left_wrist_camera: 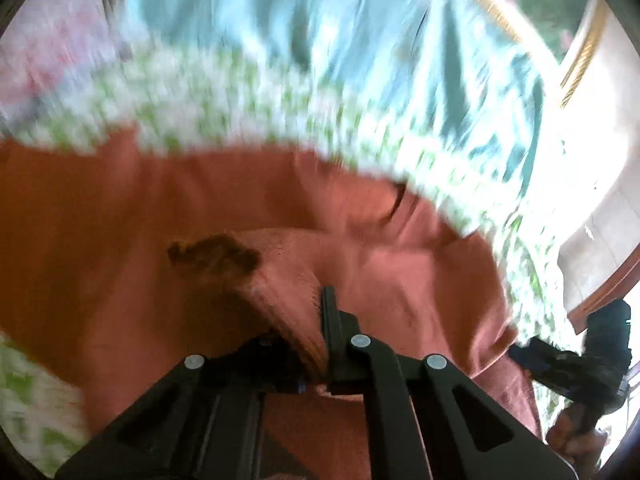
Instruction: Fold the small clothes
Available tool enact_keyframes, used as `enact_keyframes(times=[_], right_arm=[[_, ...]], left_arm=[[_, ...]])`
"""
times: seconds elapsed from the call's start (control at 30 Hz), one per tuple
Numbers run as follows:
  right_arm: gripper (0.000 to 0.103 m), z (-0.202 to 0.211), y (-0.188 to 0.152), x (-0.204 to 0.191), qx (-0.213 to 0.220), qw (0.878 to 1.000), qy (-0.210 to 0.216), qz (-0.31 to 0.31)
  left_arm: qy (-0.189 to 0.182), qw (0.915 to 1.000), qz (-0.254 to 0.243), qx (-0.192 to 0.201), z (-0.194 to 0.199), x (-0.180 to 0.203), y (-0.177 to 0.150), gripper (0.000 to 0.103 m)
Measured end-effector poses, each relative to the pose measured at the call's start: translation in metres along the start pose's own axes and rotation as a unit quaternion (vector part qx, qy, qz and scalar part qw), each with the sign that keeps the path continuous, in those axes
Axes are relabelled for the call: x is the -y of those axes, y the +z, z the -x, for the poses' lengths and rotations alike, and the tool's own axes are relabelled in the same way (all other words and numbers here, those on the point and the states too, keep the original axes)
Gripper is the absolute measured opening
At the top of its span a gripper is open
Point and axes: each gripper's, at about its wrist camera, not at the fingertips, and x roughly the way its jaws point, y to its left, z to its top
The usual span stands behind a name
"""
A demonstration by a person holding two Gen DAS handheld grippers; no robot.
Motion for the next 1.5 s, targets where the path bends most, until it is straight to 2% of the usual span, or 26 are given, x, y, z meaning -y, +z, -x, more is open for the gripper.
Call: enact_keyframes(times=[0.03,0.07,0.1,0.17,0.27,0.37,0.43,0.6,0.63,0.67,0.7,0.83,0.9,1.03,1.13,1.2,1.27,1.3,1.4,1.5], right_arm=[[0.048,0.004,0.0,0.003,0.004,1.0,-0.006,-0.001],[0.048,0.008,0.0,0.007,0.007,1.0,-0.01,0.0],[0.048,0.01,0.0,0.01,0.011,1.0,-0.015,0.001],[0.048,0.013,0.004,0.018,0.017,0.999,-0.039,0.002],[0.048,0.016,0.014,0.023,0.031,0.996,-0.078,0.016],[0.048,0.016,0.036,0.026,0.048,0.987,-0.142,0.049],[0.048,0.001,0.057,0.03,0.037,0.981,-0.178,0.067],[0.048,-0.053,0.095,0.043,-0.011,0.969,-0.223,0.102],[0.045,-0.062,0.099,0.047,-0.023,0.969,-0.225,0.102],[0.035,-0.069,0.1,0.052,-0.034,0.969,-0.225,0.1],[0.01,-0.071,0.101,0.055,-0.035,0.97,-0.22,0.101],[0.01,-0.039,0.103,0.048,0.026,0.975,-0.199,0.1],[0.01,-0.031,0.105,0.053,0.041,0.975,-0.201,0.089],[0.011,-0.043,0.103,0.07,0.017,0.975,-0.207,0.072],[0.017,-0.037,0.099,0.071,0.019,0.977,-0.208,0.054],[0.017,-0.024,0.096,0.069,0.03,0.975,-0.215,0.041],[0.018,-0.01,0.092,0.061,0.042,0.978,-0.202,0.037],[0.022,-0.003,0.087,0.054,0.048,0.979,-0.193,0.038],[0.04,0.01,0.064,0.034,0.048,0.984,-0.166,0.051],[0.041,0.006,0.036,0.016,0.025,0.989,-0.135,0.059]], left_arm=[[0.016,0.9998,-0.004,0.012,0.007,-0.004,0.001,0.004],[0.037,0.9993,-0.009,0.004,0.003,-0.013,0.0,0.004],[0.054,0.9982,-0.004,-0.024,-0.007,-0.024,-0.002,0.004],[0.046,0.9975,0.016,-0.051,-0.017,-0.038,-0.007,0.004],[0.045,0.9978,0.009,-0.047,-0.016,-0.036,-0.012,0.004],[0.042,0.9974,0.011,-0.057,-0.02,-0.04,-0.013,0.005],[0.035,0.9971,0.021,-0.064,-0.021,-0.043,-0.014,0.005],[0.039,0.9968,0.016,-0.067,-0.011,-0.046,-0.029,0.005],[0.039,0.9968,0.016,-0.068,-0.011,-0.046,-0.03,0.005],[0.038,0.9968,0.014,-0.069,-0.011,-0.045,-0.031,0.005],[0.037,0.9968,0.007,-0.07,-0.012,-0.041,-0.03,0.004],[0.017,0.9984,-0.011,-0.052,-0.009,-0.02,-0.022,0.005],[0.031,0.9977,-0.018,-0.057,-0.015,-0.021,-0.021,0.005],[0.029,0.9969,0.006,-0.072,-0.012,-0.041,-0.027,0.012],[0.028,0.9974,0.019,-0.064,0.001,-0.051,-0.026,0.016],[0.03,0.9975,0.023,-0.06,0.01,-0.056,-0.025,0.016],[0.032,0.9977,0.023,-0.056,0.02,-0.059,-0.027,0.016],[0.033,0.9978,0.026,-0.052,0.027,-0.062,-0.029,0.016],[0.037,0.9977,0.039,-0.042,0.046,-0.073,-0.034,0.017],[0.049,0.9965,0.058,-0.034,0.066,-0.089,-0.039,0.023]])
